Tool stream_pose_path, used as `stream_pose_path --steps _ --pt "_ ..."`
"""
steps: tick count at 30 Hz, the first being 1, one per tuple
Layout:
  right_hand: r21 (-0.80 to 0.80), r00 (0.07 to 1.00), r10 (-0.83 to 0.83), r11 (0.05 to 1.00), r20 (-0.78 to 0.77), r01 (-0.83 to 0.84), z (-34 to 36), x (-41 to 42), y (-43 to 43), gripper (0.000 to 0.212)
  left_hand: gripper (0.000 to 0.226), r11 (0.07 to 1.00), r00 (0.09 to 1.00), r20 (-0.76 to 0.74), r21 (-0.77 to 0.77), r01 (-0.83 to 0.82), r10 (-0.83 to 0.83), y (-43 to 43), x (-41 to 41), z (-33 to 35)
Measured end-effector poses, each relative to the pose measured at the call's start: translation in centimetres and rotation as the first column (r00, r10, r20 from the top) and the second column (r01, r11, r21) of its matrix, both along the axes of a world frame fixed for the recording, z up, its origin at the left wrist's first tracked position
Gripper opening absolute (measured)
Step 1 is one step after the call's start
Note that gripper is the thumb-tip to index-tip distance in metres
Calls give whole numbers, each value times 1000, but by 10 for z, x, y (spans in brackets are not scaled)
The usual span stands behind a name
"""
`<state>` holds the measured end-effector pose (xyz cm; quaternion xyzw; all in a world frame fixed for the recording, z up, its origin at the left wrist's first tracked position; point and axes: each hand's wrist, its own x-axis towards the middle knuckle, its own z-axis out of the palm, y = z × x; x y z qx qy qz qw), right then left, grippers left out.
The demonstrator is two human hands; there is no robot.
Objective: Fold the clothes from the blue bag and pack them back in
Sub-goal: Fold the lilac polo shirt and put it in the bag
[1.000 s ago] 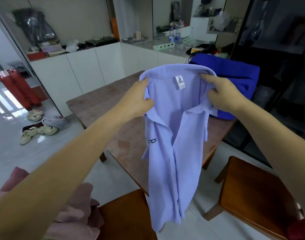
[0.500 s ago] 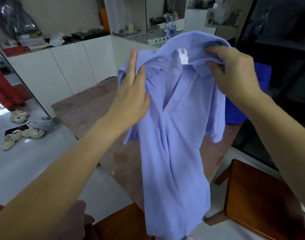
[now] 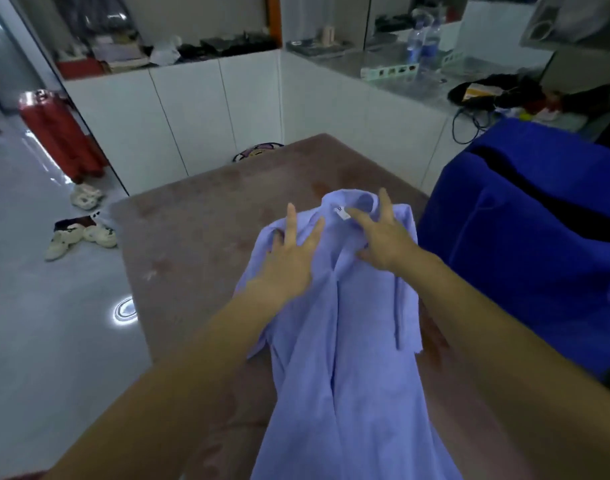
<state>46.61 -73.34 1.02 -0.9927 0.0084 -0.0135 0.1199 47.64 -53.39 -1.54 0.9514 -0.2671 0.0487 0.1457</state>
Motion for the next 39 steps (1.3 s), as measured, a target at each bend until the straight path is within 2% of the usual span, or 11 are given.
stream_pose_path --steps 4,9,13,16,18,21,24,29,35,37,39 --pt "-10 984 -40 999 -176 39 -93 -11 -9 85 88 990 990 -126 135 -42 59 5 3 -67" --pt "40 967 -252 967 30 251 -142 -52 -56 55 71 887 859 -231 51 -459 458 52 11 -124" --pt "-12 920 -391 920 9 391 -160 -64 -94 49 63 778 749 -234 60 -626 620 74 20 -137" --pt "-66 926 -377 924 4 377 -169 -64 -102 51 38 814 790 -203 94 -572 579 78 17 -132" --pt "-86 941 -295 955 -167 284 -157 -58 -103 54 23 847 829 -190 18 -532 525 86 21 -121" --pt "-27 924 -378 926 -55 377 -125 -45 -119 44 31 830 835 -33 -99 -549 549 102 39 -95" --pt "79 919 -393 917 20 391 -106 -44 -129 47 51 784 780 77 -67 -617 621 112 52 -72" --pt "206 982 -180 960 -56 188 -115 -126 -73 68 78 943 943 -246 -188 -274 224 84 -24 -87" --pt "283 992 -49 956 -117 81 -139 -273 -5 95 112 986 920 -390 -134 -103 43 84 -196 -124" --pt "280 964 -127 940 -234 192 -148 -297 6 113 104 995 935 -351 -59 -78 53 93 -227 -134" --pt "234 946 -224 932 -233 278 -156 -307 14 111 78 996 955 -288 -35 -87 73 101 -241 -143"
